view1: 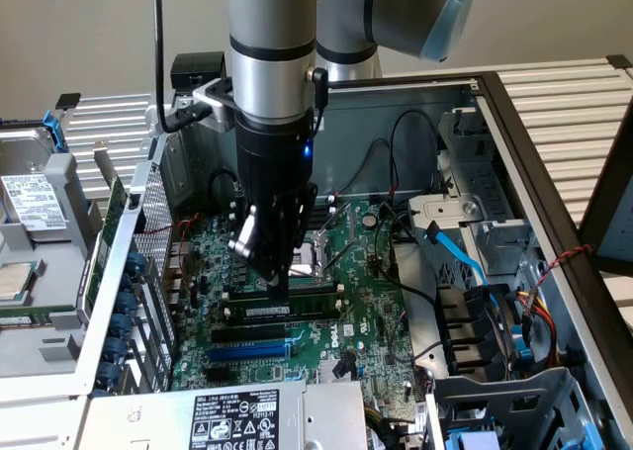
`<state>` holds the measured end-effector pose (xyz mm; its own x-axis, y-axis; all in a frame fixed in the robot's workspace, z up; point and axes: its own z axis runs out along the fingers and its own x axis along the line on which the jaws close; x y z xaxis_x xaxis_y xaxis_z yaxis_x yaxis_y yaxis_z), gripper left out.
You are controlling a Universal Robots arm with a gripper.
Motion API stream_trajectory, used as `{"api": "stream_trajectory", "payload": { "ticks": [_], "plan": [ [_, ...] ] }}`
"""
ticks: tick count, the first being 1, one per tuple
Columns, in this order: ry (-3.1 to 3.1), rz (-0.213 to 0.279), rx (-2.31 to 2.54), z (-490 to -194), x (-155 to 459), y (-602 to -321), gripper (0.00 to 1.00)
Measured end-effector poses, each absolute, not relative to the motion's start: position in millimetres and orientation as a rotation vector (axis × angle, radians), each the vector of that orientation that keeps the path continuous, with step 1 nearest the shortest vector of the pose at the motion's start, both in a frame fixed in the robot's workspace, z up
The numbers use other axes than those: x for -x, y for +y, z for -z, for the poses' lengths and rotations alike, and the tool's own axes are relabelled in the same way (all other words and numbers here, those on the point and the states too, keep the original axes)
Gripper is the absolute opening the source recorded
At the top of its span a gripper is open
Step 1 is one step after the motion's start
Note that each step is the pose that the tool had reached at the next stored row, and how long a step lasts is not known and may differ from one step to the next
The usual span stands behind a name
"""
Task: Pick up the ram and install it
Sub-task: 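Press down the ram until it locks into place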
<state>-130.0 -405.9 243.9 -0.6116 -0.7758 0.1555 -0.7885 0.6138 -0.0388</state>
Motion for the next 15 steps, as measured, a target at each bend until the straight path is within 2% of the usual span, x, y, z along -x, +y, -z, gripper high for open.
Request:
{"api": "stream_trajectory", "payload": {
  "ticks": [15],
  "plan": [
    [-2.729, -0.201, -1.227, -248.1, 128.4, -405.9, 0.1]
  ]
}}
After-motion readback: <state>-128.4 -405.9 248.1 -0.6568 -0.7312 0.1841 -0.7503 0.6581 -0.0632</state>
